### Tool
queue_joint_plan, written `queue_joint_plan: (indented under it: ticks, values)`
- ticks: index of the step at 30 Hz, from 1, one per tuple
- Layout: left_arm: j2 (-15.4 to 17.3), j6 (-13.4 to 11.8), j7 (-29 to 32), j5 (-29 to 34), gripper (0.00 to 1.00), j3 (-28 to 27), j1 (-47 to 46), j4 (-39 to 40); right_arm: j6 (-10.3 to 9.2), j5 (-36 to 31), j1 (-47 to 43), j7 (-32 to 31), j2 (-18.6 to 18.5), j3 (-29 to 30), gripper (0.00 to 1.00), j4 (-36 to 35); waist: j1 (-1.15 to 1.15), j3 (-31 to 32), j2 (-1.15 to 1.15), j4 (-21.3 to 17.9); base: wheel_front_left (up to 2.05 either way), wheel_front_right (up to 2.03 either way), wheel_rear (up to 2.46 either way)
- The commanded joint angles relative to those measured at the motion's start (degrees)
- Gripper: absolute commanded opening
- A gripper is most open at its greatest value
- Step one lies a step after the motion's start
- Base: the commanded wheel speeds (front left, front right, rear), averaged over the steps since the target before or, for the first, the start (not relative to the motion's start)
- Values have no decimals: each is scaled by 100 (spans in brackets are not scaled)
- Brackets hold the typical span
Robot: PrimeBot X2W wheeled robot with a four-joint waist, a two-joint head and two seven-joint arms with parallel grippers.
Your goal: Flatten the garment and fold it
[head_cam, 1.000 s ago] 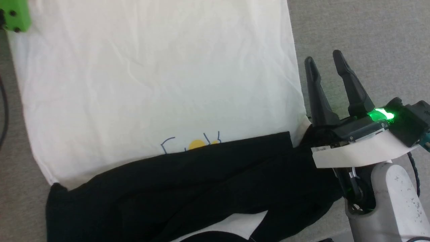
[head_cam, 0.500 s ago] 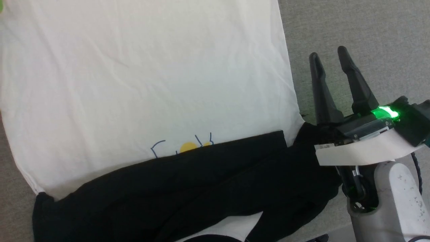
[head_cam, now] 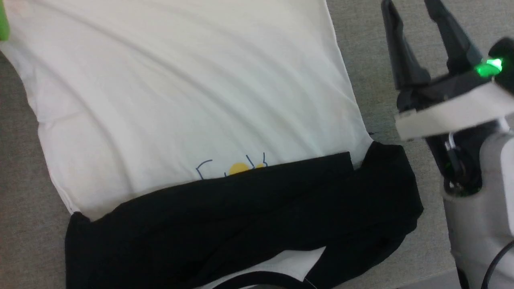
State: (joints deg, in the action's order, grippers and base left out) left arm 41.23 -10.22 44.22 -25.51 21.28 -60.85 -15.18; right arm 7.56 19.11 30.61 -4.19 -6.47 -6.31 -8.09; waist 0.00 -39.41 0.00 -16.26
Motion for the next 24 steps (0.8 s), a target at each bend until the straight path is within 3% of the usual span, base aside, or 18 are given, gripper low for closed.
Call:
queue_joint_plan:
  ticks: [1,11,18,24]
  values:
    - [-26,-25,-65,-23,0,-11,75,-40,-8,19,410,-187,-17,-30,100,130,0,47,0,127,0,0,0]
    - [-358,100,-192,-153,0,123,-118,-177,-8,8,3011,-1625,176,-158,100,2465,0,-126,0,486,0,0,0]
    - [-659,216,-296,-199,0,282,-330,-262,-8,-459,3882,-2593,236,-448,100,4005,0,-252,0,722,0,0,0]
    - [-782,314,-376,-225,0,363,-479,-419,-8,-676,4174,-3373,217,-792,100,4734,0,-305,0,789,0,0,0]
